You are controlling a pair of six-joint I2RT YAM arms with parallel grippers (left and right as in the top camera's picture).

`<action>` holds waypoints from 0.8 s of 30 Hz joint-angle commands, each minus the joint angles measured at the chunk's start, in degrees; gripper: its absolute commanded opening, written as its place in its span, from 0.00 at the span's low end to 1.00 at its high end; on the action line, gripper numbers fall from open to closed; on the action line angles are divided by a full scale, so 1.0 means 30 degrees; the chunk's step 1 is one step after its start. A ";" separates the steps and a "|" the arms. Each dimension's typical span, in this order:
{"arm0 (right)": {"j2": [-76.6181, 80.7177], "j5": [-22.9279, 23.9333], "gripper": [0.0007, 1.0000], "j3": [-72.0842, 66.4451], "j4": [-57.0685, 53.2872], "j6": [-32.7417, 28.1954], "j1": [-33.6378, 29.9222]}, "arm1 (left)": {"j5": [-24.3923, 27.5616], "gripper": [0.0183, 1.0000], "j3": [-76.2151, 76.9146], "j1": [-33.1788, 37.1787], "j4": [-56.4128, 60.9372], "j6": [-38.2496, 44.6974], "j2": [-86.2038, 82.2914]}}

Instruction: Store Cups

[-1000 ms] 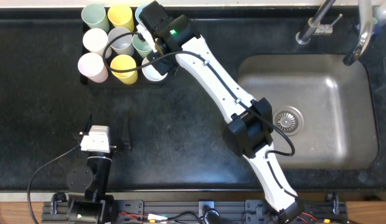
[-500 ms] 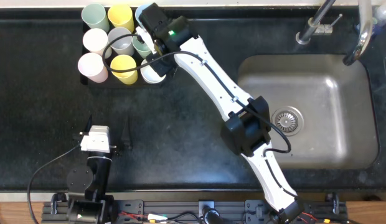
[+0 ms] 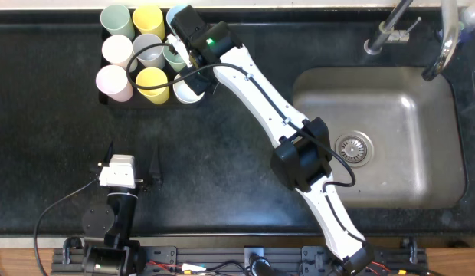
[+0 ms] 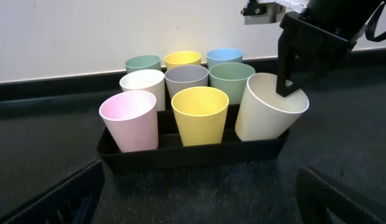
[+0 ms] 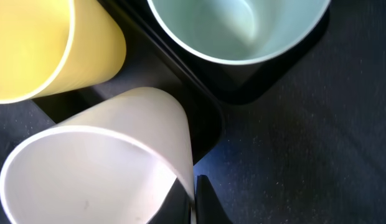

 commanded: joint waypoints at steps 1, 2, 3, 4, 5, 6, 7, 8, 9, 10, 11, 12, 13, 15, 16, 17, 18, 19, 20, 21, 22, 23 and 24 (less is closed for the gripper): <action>0.0255 -0.0117 0.44 0.0437 0.0153 -0.0029 -0.0007 | 0.0240 1.00 -0.0066 0.0058 -0.0022 0.0357 -0.0189; 0.0255 -0.0117 0.46 0.0437 0.0146 -0.0029 -0.0007 | 0.0240 1.00 -0.0066 0.0058 -0.0022 0.0357 -0.0189; 0.0255 -0.0117 0.47 0.0437 0.0146 -0.0029 -0.0007 | 0.0240 1.00 -0.0066 0.0058 -0.0022 0.0364 -0.0189; 0.0255 -0.0117 0.48 0.0437 0.0146 -0.0029 -0.0007 | 0.0240 1.00 -0.0066 0.0058 -0.0022 0.0357 -0.0189; 0.0255 -0.0117 0.49 0.0437 0.0146 -0.0029 -0.0007 | 0.0240 1.00 -0.0066 0.0058 -0.0022 0.0357 -0.0189; 0.0255 -0.0109 0.50 0.0437 0.0146 -0.0036 -0.0007 | 0.0240 1.00 -0.0066 0.0058 -0.0022 0.0357 -0.0189; 0.0255 -0.0109 0.52 0.0437 0.0146 -0.0029 -0.0007 | 0.0240 1.00 -0.0066 0.0058 -0.0022 0.0357 -0.0189; 0.0255 -0.0109 0.53 0.0437 0.0153 -0.0036 -0.0007 | 0.0240 1.00 -0.0066 0.0058 -0.0015 0.0364 -0.0189; 0.0255 -0.0102 0.56 0.0437 0.0153 -0.0029 -0.0007 | 0.0240 1.00 -0.0066 0.0058 -0.0022 0.0357 -0.0189; 0.0255 -0.0095 0.60 0.0437 0.0153 -0.0029 -0.0007 | 0.0240 1.00 -0.0066 0.0058 -0.0022 0.0357 -0.0189; 0.0255 -0.0073 0.66 0.0437 0.0160 -0.0029 -0.0007 | 0.0240 1.00 -0.0066 0.0058 -0.0022 0.0357 -0.0189; 0.0255 0.0022 0.75 0.0437 0.0182 -0.0029 -0.0007 | 0.0240 1.00 -0.0066 0.0058 -0.0022 0.0364 -0.0189; 0.0255 0.0138 0.83 0.0437 0.0219 -0.0029 -0.0007 | 0.0240 1.00 -0.0066 0.0058 -0.0022 0.0357 -0.0189; 0.0255 0.0750 0.99 0.0444 0.0284 -0.0022 -0.0007 | 0.0240 1.00 -0.0066 0.0058 -0.0022 0.0357 -0.0189; 0.0233 0.1151 1.00 0.0481 0.0277 -0.0022 -0.0007 | 0.0240 1.00 -0.0066 0.0058 -0.0022 0.0357 -0.0189; 0.0189 0.1552 1.00 0.0503 0.0270 -0.0015 -0.0022 | 0.0240 1.00 -0.0066 0.0058 -0.0022 0.0364 -0.0189; 0.0117 0.1894 1.00 0.0561 0.0240 -0.0007 -0.0058 | 0.0240 1.00 -0.0066 0.0058 -0.0022 0.0357 -0.0189; 0.0029 0.2106 1.00 0.0656 0.0189 0.0000 -0.0124 | 0.0240 1.00 -0.0066 0.0058 -0.0022 0.0364 -0.0189; -0.0087 0.2237 1.00 0.0794 0.0109 0.0058 -0.0197 | 0.0240 1.00 -0.0066 0.0058 -0.0022 0.0357 -0.0189; -0.0240 0.2324 1.00 0.0918 0.0066 0.0095 -0.0284 | 0.0240 1.00 -0.0066 0.0058 -0.0022 0.0357 -0.0189; -0.0474 0.2412 1.00 0.1020 0.0066 0.0168 -0.0386 | 0.0240 1.00 -0.0066 0.0058 -0.0022 0.0357 -0.0189; -0.0765 0.2528 1.00 0.1064 0.0087 0.0219 -0.0474 | 0.0240 1.00 -0.0066 0.0058 -0.0022 0.0357 -0.0189; -0.1122 0.2579 1.00 0.1107 0.0087 0.0204 -0.0554 | 0.0240 1.00 -0.0066 0.0058 -0.0022 0.0357 -0.0189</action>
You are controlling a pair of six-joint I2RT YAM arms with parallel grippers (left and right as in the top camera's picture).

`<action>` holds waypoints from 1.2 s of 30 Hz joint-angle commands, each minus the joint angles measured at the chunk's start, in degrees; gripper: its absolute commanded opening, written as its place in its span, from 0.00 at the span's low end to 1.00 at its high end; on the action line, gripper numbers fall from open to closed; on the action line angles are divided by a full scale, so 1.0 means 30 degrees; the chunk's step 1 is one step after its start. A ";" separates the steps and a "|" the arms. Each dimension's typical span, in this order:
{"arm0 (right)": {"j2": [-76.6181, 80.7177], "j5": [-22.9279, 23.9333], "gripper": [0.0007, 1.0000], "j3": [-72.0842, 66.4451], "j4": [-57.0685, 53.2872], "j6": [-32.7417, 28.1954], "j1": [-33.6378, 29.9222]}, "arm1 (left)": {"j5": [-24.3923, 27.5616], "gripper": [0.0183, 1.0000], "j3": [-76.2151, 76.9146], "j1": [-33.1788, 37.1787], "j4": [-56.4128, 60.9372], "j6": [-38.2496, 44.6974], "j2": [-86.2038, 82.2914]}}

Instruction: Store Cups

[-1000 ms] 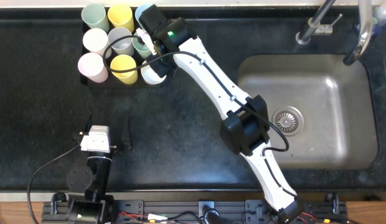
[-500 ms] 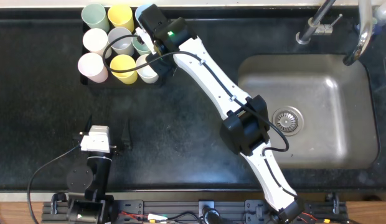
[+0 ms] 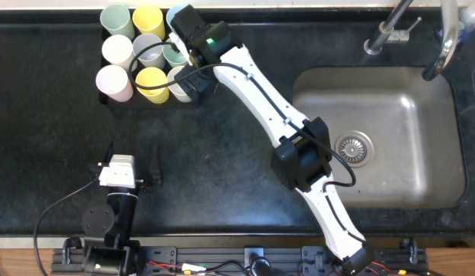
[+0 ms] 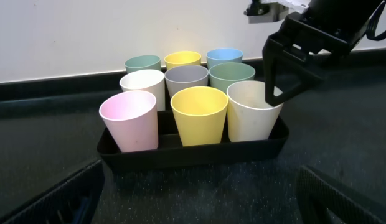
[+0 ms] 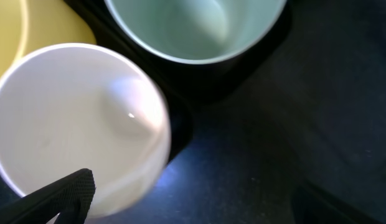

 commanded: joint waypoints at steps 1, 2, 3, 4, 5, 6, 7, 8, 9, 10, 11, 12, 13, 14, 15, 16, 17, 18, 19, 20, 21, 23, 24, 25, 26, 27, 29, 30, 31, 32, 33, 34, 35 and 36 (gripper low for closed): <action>-0.1552 0.1005 1.00 0.1020 0.0051 0.0284 -0.0517 | 0.0240 1.00 -0.0066 0.0058 -0.0022 0.0350 -0.0189; -0.2040 0.1188 1.00 0.1020 0.0051 0.0379 -0.0656 | 0.0240 1.00 -0.0066 0.0058 -0.0022 0.0350 -0.0189; -0.2557 0.1435 1.00 0.1020 0.0036 0.0466 -0.0845 | 0.0240 1.00 -0.0066 0.0058 -0.0022 0.0350 -0.0189; -0.3118 0.1807 1.00 0.1020 -0.0022 0.0539 -0.1056 | 0.0240 1.00 -0.0066 0.0058 -0.0022 0.0350 -0.0189; -0.3687 0.2295 1.00 0.1020 -0.0109 0.0583 -0.1297 | 0.0240 1.00 -0.0066 0.0058 -0.0022 0.0350 -0.0189; -0.4277 0.2820 1.00 0.1020 -0.0211 0.0583 -0.1559 | 0.0240 1.00 -0.0066 0.0058 -0.0022 0.0350 -0.0189; -0.4867 0.3322 1.00 0.1020 -0.0372 0.0576 -0.1843 | 0.0240 1.00 -0.0066 0.0058 -0.0022 0.0350 -0.0189; -0.5442 0.3708 1.00 0.1020 -0.0539 0.0583 -0.2186 | 0.0240 1.00 -0.0066 0.0058 -0.0022 0.0350 -0.0189; -0.6033 0.3861 1.00 0.1020 -0.0743 0.0576 -0.2565 | 0.0240 1.00 -0.0066 0.0058 -0.0022 0.0350 -0.0189; -0.6601 0.3840 1.00 0.1020 -0.0991 0.0590 -0.3002 | 0.0240 1.00 -0.0066 0.0058 -0.0022 0.0350 -0.0189; -0.7191 0.3759 1.00 0.1020 -0.1253 0.0780 -0.3490 | 0.0240 1.00 -0.0066 0.0058 -0.0022 0.0350 -0.0189; -0.7781 0.3767 1.00 0.1013 -0.1508 0.1013 -0.4022 | 0.0240 1.00 -0.0066 0.0058 -0.0022 0.0350 -0.0189; -0.8349 0.3796 1.00 0.1005 -0.1843 0.0998 -0.4532 | 0.0240 1.00 -0.0066 0.0058 -0.0022 0.0357 -0.0189; -0.9020 0.3876 1.00 0.0954 -0.2310 0.0976 -0.5115 | 0.0240 1.00 -0.0066 0.0058 -0.0022 0.0350 -0.0189; -0.9515 0.3854 1.00 0.0801 -0.2667 0.0918 -0.5552 | 0.0240 1.00 -0.0066 0.0058 -0.0022 0.0350 -0.0189; -1.0287 0.3854 1.00 0.0350 -0.3191 0.0925 -0.6164 | 0.0240 1.00 -0.0066 0.0058 -0.0022 0.0350 -0.0189; -1.1030 0.3854 1.00 -0.0335 -0.3606 0.0918 -0.6659 | 0.0240 1.00 -0.0066 0.0058 -0.0022 0.0350 -0.0189; -1.1766 0.3847 1.00 -0.1158 -0.3861 0.0925 -0.7053 | 0.0240 1.00 -0.0066 0.0058 -0.0022 0.0357 -0.0189; -1.3012 0.3840 1.00 -0.2776 -0.3905 0.0947 -0.7548 | 0.0240 1.00 -0.0066 0.0058 -0.0022 0.0350 -0.0189; -1.4054 0.3840 1.00 -0.4189 -0.3745 0.1035 -0.7868 | 0.0240 1.00 -0.0066 0.0058 -0.0022 0.0350 -0.0189; -1.5620 0.3840 1.00 -0.6302 -0.3359 0.1406 -0.8327 | 0.0240 1.00 -0.0066 0.0058 -0.0022 0.0350 -0.0189; -1.8323 0.3840 1.00 -0.9908 -0.2375 0.2171 -0.9209 | 0.0240 1.00 -0.0066 0.0058 -0.0022 0.0357 -0.0189; -1.9890 0.3840 1.00 -1.1919 -0.1683 0.2674 -0.9814 | 0.0240 1.00 -0.0066 0.0058 -0.0022 0.0357 -0.0189; -2.1427 0.3825 1.00 -1.3843 -0.0911 0.3519 -1.0484 | 0.0240 1.00 -0.0066 0.0058 -0.0022 0.0350 -0.0189; -2.2899 0.3767 1.00 -1.5650 -0.0182 0.4612 -1.1169 | 0.0240 1.00 -0.0066 0.0058 -0.0022 0.0350 -0.0189; -2.4283 0.3694 1.00 -1.7303 0.0401 0.5763 -1.1803 | 0.0240 1.00 -0.0066 0.0058 -0.0022 0.0357 -0.0189; -2.7241 0.3694 1.00 -2.0866 0.2244 0.8007 -1.2677 | 0.0240 1.00 -0.0066 0.0058 -0.0022 0.0357 -0.0189; -2.8676 0.3738 1.00 -2.2586 0.3657 0.8568 -1.2743 | 0.0240 1.00 -0.0066 0.0058 -0.0022 0.0350 -0.0189; -3.0126 0.3891 1.00 -2.4290 0.5246 0.8604 -1.2699 | 0.0240 1.00 -0.0066 0.0058 -0.0022 0.0350 -0.0189; -3.1612 0.4211 1.00 -2.6002 0.6907 0.8495 -1.2582 | 0.0240 1.00 -0.0066 0.0058 -0.0022 0.0357 -0.0189; -3.3091 0.4510 1.00 -2.7722 0.8626 0.8502 -1.2386 | 0.0240 1.00 -0.0066 0.0058 -0.0022 0.0350 -0.0189; -3.4279 0.4656 1.00 -2.9135 1.0025 0.8502 -1.2189 | 0.0240 1.00 -0.0066 0.0058 -0.0022 0.0350 -0.0189; -3.5853 0.4787 1.00 -3.1022 1.1854 0.8502 -1.1919 | 0.0240 1.00 -0.0066 0.0058 -0.0022 0.0350 -0.0189; -3.6997 0.4845 1.00 -3.2407 1.3165 0.8502 -1.1723 | 0.0240 1.00 -0.0066 0.0058 -0.0022 0.0350 -0.0189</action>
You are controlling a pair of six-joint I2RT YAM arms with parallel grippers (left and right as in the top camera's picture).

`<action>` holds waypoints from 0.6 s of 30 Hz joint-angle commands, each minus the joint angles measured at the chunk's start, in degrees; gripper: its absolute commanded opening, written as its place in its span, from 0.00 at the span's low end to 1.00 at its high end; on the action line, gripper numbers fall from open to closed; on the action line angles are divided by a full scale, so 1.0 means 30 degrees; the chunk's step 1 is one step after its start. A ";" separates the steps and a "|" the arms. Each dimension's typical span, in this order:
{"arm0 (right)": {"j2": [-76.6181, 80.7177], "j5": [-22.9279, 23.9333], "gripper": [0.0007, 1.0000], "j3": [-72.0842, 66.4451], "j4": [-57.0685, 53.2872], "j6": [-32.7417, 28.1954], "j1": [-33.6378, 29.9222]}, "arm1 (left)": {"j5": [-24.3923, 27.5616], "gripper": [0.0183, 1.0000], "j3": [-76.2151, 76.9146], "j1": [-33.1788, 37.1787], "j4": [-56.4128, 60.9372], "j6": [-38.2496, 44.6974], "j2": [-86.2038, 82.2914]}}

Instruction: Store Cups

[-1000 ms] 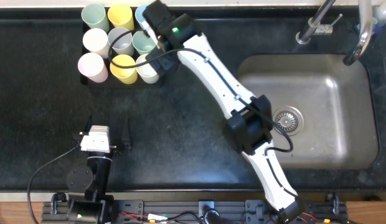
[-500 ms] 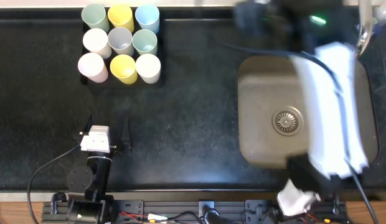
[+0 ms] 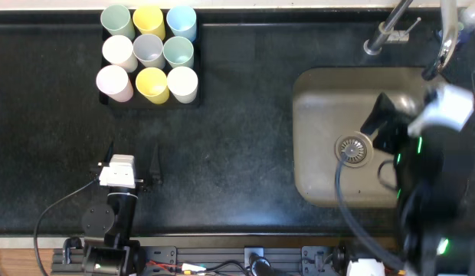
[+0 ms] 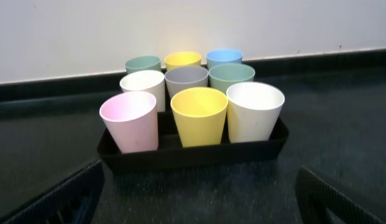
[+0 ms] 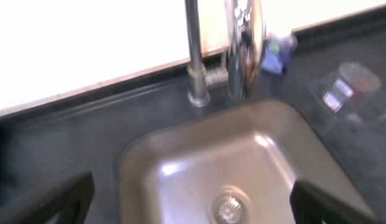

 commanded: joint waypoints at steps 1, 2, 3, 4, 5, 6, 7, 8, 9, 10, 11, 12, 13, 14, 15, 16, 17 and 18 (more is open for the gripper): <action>-0.5348 0.0656 1.00 -0.6360 0.4881 0.1239 0.0903 | 0.0197 1.00 -0.0058 0.0058 -0.0044 0.0350 -0.0189; -0.6849 0.0663 1.00 -0.8174 0.6178 0.1231 0.1129 | 0.0197 1.00 -0.0058 0.0058 -0.0044 0.0357 -0.0189; -0.8131 0.0656 1.00 -0.9595 0.6936 0.1231 0.1311 | 0.0197 1.00 -0.0058 0.0058 -0.0044 0.0357 -0.0189; -0.9435 0.0648 1.00 -1.0899 0.7286 0.1239 0.1508 | 0.0197 1.00 -0.0058 0.0058 -0.0044 0.0357 -0.0189; -1.0717 0.0648 1.00 -1.2050 0.7315 0.1239 0.1734 | 0.0197 1.00 -0.0058 0.0058 -0.0044 0.0357 -0.0189; -1.1948 0.0648 1.00 -1.3049 0.7300 0.1239 0.1945 | 0.0197 1.00 -0.0058 0.0058 -0.0044 0.0350 -0.0189; -1.3078 0.0648 1.00 -1.3886 0.7300 0.1239 0.2120 | 0.0197 1.00 -0.0058 0.0058 -0.0044 0.0350 -0.0189; -1.4098 0.0648 1.00 -1.4557 0.7278 0.1239 0.2288 | 0.0197 1.00 -0.0058 0.0058 -0.0044 0.0357 -0.0189; -1.3981 0.0663 1.00 -1.4885 0.7730 0.1188 0.2433 | 0.0197 1.00 -0.0058 0.0058 -0.0044 0.0350 -0.0189; -1.3529 0.0532 1.00 -1.5103 0.8204 0.1202 0.2543 | 0.0197 1.00 -0.0058 0.0058 -0.0044 0.0350 -0.0189; -1.3238 0.0510 0.99 -1.5191 0.8524 0.1239 0.2696 | 0.0197 1.00 -0.0058 0.0058 -0.0044 0.0350 -0.0189; -1.3107 0.0517 1.00 -1.5212 0.8604 0.1239 0.2849 | 0.0197 1.00 -0.0058 0.0058 -0.0044 0.0350 -0.0189; -1.3085 0.0517 1.00 -1.5249 0.8488 0.1231 0.2958 | 0.0197 1.00 -0.0058 0.0058 -0.0044 0.0357 -0.0189; -1.3092 0.0510 1.00 -1.5344 0.8349 0.1239 0.3016 | 0.0197 1.00 -0.0058 0.0058 -0.0044 0.0350 -0.0189; -1.3092 0.0510 1.00 -1.5511 0.8349 0.1239 0.3045 | 0.0197 1.00 -0.0058 0.0058 -0.0044 0.0350 -0.0189; -1.3092 0.0510 1.00 -1.5708 0.8357 0.1239 0.3045 | 0.0197 1.00 -0.0058 0.0058 -0.0044 0.0357 -0.0189; -1.3100 0.0510 1.00 -1.6087 0.8364 0.1231 0.3016 | 0.0197 1.00 -0.0058 0.0058 -0.0044 0.0357 -0.0189; -1.3311 0.0510 1.00 -1.6582 0.8437 0.1239 0.2718 | 0.0197 1.00 -0.0058 0.0058 -0.0044 0.0357 -0.0189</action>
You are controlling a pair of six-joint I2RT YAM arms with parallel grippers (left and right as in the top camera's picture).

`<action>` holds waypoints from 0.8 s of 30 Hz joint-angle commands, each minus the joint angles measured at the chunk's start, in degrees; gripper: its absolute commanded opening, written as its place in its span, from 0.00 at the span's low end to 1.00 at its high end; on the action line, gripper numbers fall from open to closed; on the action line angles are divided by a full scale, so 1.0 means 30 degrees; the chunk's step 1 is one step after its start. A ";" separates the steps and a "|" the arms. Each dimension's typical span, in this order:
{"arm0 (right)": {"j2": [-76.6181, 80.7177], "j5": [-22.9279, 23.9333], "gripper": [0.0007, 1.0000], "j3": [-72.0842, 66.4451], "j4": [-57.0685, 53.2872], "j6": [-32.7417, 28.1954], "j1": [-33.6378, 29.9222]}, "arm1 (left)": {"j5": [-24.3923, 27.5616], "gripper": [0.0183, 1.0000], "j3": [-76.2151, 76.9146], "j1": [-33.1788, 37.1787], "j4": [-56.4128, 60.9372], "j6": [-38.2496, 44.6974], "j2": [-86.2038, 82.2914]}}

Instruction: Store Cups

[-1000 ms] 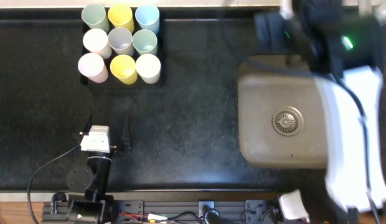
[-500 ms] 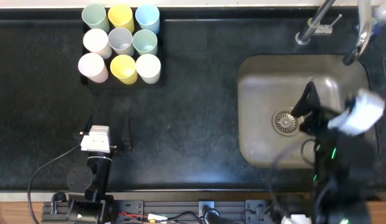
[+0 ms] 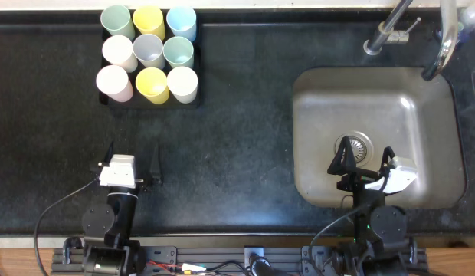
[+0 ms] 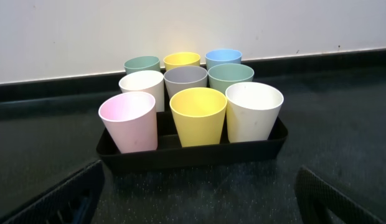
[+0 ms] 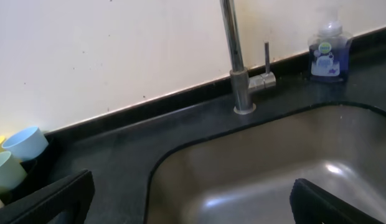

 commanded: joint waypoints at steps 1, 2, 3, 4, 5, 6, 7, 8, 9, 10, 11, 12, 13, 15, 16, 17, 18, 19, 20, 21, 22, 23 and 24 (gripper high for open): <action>-0.0495 0.0095 1.00 -0.1676 0.0539 0.0095 -0.0401 | 0.0168 1.00 -0.0051 0.0058 -0.0029 0.0350 -0.0189; -0.0772 0.0087 1.00 -0.2251 0.1231 0.0095 -0.0583 | 0.0168 1.00 -0.0051 0.0058 -0.0029 0.0350 -0.0189; -0.1042 0.0087 1.00 -0.2849 0.2295 0.0102 -0.0852 | 0.0168 1.00 -0.0051 0.0058 -0.0029 0.0350 -0.0189; -0.0976 0.0080 1.00 -0.3351 0.3723 0.0102 -0.1137 | 0.0168 1.00 -0.0051 0.0058 -0.0029 0.0350 -0.0189; -0.0991 0.0087 1.00 -0.3789 0.5158 0.0095 -0.1450 | 0.0168 1.00 -0.0051 0.0058 -0.0029 0.0350 -0.0189; -0.0991 0.0087 1.00 -0.4218 0.6550 0.0102 -0.1792 | 0.0168 1.00 -0.0051 0.0058 -0.0029 0.0350 -0.0189; -0.0991 0.0080 1.00 -0.4364 0.7162 0.0095 -0.2149 | 0.0168 1.00 -0.0051 0.0058 -0.0029 0.0350 -0.0189; -0.0991 0.0095 1.00 -0.4350 0.7278 0.0095 -0.2433 | 0.0168 1.00 -0.0051 0.0058 -0.0029 0.0350 -0.0189; -0.0991 0.0160 1.00 -0.4350 0.7206 0.0095 -0.2681 | 0.0168 1.00 -0.0051 0.0058 -0.0029 0.0350 -0.0189; -0.0991 0.0153 1.00 -0.4350 0.7023 0.0095 -0.2798 | 0.0168 1.00 -0.0051 0.0058 -0.0029 0.0350 -0.0189; -0.0991 0.0160 1.00 -0.4350 0.6688 0.0102 -0.2885 | 0.0168 1.00 -0.0051 0.0058 -0.0029 0.0350 -0.0189; -0.0991 0.0160 1.00 -0.4350 0.6135 0.0095 -0.2878 | 0.0168 1.00 -0.0051 0.0058 -0.0029 0.0350 -0.0189; -0.0991 0.0066 1.00 -0.4357 0.6091 0.0095 -0.2871 | 0.0168 1.00 -0.0051 0.0058 -0.0029 0.0350 -0.0189; -0.0991 0.0080 1.00 -0.4350 0.6120 0.0095 -0.2849 | 0.0168 1.00 -0.0051 0.0058 -0.0029 0.0357 -0.0189; -0.0991 0.0080 1.00 -0.4350 0.6120 0.0102 -0.2856 | 0.0168 1.00 -0.0051 0.0058 -0.0029 0.0350 -0.0189; -0.0984 0.0080 1.00 -0.4350 0.6120 0.0095 -0.2856 | 0.0168 1.00 -0.0051 0.0058 -0.0029 0.0350 -0.0189; -0.0984 0.0087 1.00 -0.4350 0.6120 0.0095 -0.2856 | 0.0168 1.00 -0.0051 0.0058 -0.0029 0.0350 -0.0189; -0.0984 0.0087 1.00 -0.4350 0.6120 0.0095 -0.2856 | 0.0168 1.00 -0.0051 0.0058 -0.0029 0.0350 -0.0189; -0.0984 0.0087 1.00 -0.4350 0.6120 0.0095 -0.2856 | 0.0168 1.00 -0.0051 0.0058 -0.0029 0.0357 -0.0189; -0.0984 0.0087 1.00 -0.4350 0.6120 0.0095 -0.2856 | 0.0168 1.00 -0.0051 0.0058 -0.0029 0.0350 -0.0189; -0.0984 0.0087 1.00 -0.4350 0.6120 0.0095 -0.2856 | 0.0168 1.00 -0.0051 0.0058 -0.0029 0.0350 -0.0189; -0.0984 0.0087 1.00 -0.4350 0.6120 0.0095 -0.2856 | 0.0168 1.00 -0.0051 0.0058 -0.0029 0.0357 -0.0189; -0.0984 0.0087 1.00 -0.4350 0.6120 0.0095 -0.2856 | 0.0168 1.00 -0.0051 0.0058 -0.0029 0.0350 -0.0189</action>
